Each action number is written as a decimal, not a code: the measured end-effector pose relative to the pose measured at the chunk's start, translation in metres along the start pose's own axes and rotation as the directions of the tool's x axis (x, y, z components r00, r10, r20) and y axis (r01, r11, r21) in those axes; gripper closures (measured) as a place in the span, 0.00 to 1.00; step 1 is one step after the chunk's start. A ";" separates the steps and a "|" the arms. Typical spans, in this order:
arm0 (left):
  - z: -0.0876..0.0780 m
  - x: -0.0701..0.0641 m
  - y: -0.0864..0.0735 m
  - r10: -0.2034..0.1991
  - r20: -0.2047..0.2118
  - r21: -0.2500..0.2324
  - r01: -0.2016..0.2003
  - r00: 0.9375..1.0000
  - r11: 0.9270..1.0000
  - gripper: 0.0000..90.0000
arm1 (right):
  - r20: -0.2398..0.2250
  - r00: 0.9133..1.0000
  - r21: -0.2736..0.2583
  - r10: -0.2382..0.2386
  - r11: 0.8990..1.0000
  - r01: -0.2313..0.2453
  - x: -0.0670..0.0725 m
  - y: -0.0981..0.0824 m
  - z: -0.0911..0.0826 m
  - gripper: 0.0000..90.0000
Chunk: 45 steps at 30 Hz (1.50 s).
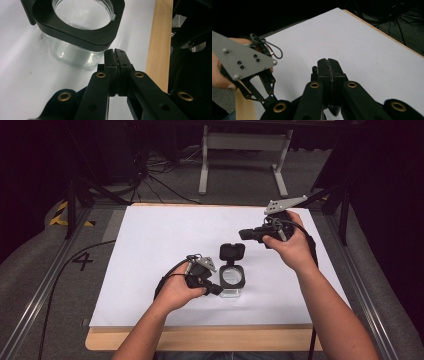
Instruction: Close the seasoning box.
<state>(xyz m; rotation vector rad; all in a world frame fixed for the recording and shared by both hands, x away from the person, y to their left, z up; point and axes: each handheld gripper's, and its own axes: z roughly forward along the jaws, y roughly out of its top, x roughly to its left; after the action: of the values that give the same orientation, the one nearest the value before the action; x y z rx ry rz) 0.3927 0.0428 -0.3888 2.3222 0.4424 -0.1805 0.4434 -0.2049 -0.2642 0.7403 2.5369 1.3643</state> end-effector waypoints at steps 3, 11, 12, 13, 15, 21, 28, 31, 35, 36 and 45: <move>0.001 0.000 0.000 -0.005 -0.004 -0.006 0.004 1.000 1.000 1.00 | 0.015 1.000 0.028 -0.011 1.000 0.011 -0.001 0.005 0.010 1.00; 0.003 0.001 -0.001 -0.012 0.004 -0.002 0.012 1.000 1.000 0.99 | 0.022 1.000 0.115 -0.007 0.993 0.004 -0.008 0.007 0.036 1.00; 0.003 0.001 -0.001 -0.013 0.002 -0.004 0.013 1.000 1.000 0.99 | 0.021 1.000 0.141 0.000 0.990 -0.003 -0.010 0.005 0.042 1.00; 0.003 0.001 -0.001 -0.013 0.002 -0.004 0.013 1.000 1.000 0.99 | 0.022 1.000 0.148 -0.001 0.989 -0.002 -0.010 0.005 0.043 1.00; 0.003 0.001 -0.001 -0.013 0.002 -0.004 0.013 1.000 1.000 0.99 | 0.018 1.000 0.162 -0.002 0.987 -0.001 -0.011 0.004 0.046 1.00; 0.004 0.001 0.000 -0.009 0.004 0.000 0.009 1.000 1.000 0.98 | 0.008 1.000 0.176 0.000 0.984 -0.002 -0.010 0.002 0.049 1.00; 0.004 0.001 0.000 -0.011 0.005 0.003 0.011 1.000 1.000 0.98 | 0.011 1.000 0.173 -0.008 0.985 0.006 -0.007 0.001 0.047 1.00; 0.004 0.001 0.000 -0.009 0.004 0.004 0.009 1.000 1.000 0.98 | 0.004 1.000 0.170 -0.015 0.985 0.014 -0.004 0.000 0.044 1.00; 0.004 0.001 0.000 -0.011 0.001 0.002 0.011 1.000 1.000 0.98 | -0.008 1.000 0.166 -0.020 0.986 0.021 0.001 -0.002 0.041 1.00; 0.004 0.000 0.000 -0.011 0.000 0.002 0.011 1.000 1.000 0.98 | -0.016 1.000 0.169 -0.021 0.985 0.023 0.003 -0.002 0.040 1.00; 0.006 0.000 -0.001 -0.009 -0.004 0.004 0.009 1.000 1.000 0.98 | -0.055 0.997 0.188 -0.046 0.981 0.056 0.018 -0.011 0.035 1.00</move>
<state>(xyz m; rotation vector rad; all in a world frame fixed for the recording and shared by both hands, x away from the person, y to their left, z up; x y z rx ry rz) 0.3925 0.0394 -0.3934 2.3255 0.4552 -0.1814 0.4374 -0.1756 -0.2910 0.6745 2.7334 1.1508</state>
